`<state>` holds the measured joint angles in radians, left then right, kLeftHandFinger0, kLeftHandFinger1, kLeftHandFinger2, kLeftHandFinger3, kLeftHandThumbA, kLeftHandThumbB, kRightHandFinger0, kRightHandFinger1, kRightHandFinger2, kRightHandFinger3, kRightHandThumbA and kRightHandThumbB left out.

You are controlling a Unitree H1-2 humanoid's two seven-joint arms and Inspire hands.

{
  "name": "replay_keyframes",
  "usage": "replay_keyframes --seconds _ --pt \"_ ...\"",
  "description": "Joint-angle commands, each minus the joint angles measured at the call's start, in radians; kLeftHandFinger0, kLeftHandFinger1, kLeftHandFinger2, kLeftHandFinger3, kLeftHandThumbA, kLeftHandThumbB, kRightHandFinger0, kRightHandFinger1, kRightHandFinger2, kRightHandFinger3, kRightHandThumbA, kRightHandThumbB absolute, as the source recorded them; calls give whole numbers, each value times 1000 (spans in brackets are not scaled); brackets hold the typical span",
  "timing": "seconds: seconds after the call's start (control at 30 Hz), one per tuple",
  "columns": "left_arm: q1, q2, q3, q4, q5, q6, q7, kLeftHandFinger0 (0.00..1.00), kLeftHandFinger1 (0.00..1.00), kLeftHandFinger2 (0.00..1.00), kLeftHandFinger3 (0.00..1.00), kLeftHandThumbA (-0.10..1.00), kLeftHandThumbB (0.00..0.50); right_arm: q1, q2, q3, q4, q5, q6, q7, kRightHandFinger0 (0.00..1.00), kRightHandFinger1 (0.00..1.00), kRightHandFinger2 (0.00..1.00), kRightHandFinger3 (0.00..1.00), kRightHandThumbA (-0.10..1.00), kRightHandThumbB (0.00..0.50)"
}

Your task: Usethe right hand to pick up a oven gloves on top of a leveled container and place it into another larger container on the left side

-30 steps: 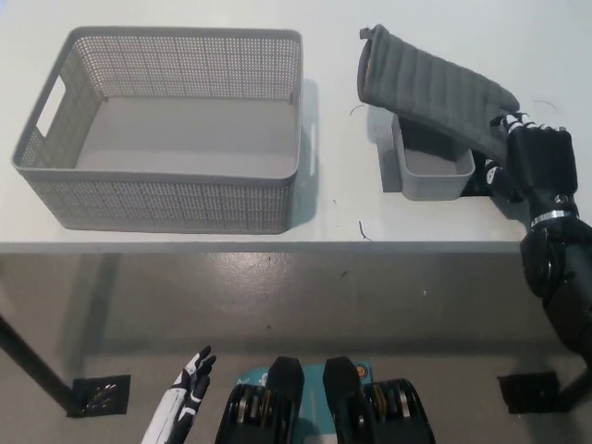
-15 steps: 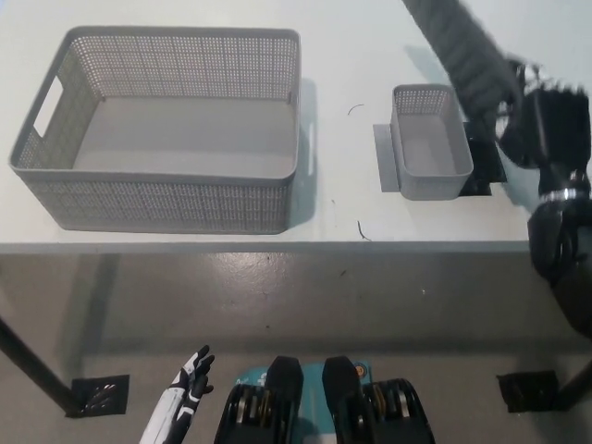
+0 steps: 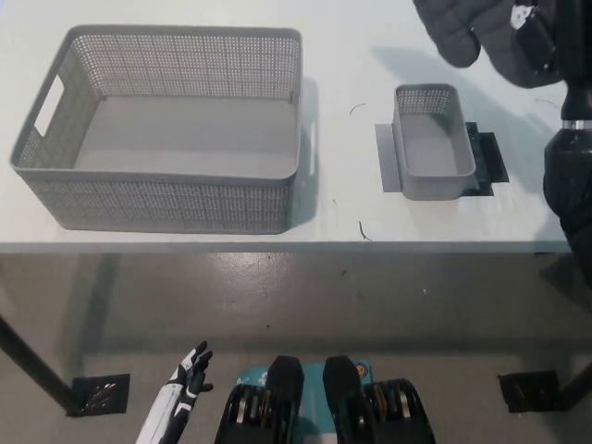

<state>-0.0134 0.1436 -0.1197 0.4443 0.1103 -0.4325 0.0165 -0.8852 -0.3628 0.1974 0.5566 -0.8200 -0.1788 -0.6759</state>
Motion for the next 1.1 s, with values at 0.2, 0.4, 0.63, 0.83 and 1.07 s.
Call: replay_keyframes --seconds 0.2,0.4,0.63,0.83,1.07 --pt "-9 22 -4 -20 -24 -38 -15 840 1000 1000 1000 1000 500 -92 41 -13 -160 51 8 85 0 163 701 679 -100 162" --pt "0 19 -9 -24 -17 -38 -10 829 995 1000 1000 1000 500 -149 134 21 -180 32 1 112 0 103 624 590 -100 164" --pt "-6 21 -13 -25 -6 -38 -8 817 984 1000 1000 1000 500 -238 249 56 -55 28 -7 84 0 113 623 581 -100 212" --pt "-11 31 -19 -27 -12 -38 -18 828 986 1000 1000 1000 500 -310 354 76 84 26 -5 34 0 26 600 521 -100 223" --pt "-15 38 -25 -30 3 -38 -12 802 970 1000 1000 1000 500 -392 465 116 390 52 -51 -14 0 43 578 427 -100 244"
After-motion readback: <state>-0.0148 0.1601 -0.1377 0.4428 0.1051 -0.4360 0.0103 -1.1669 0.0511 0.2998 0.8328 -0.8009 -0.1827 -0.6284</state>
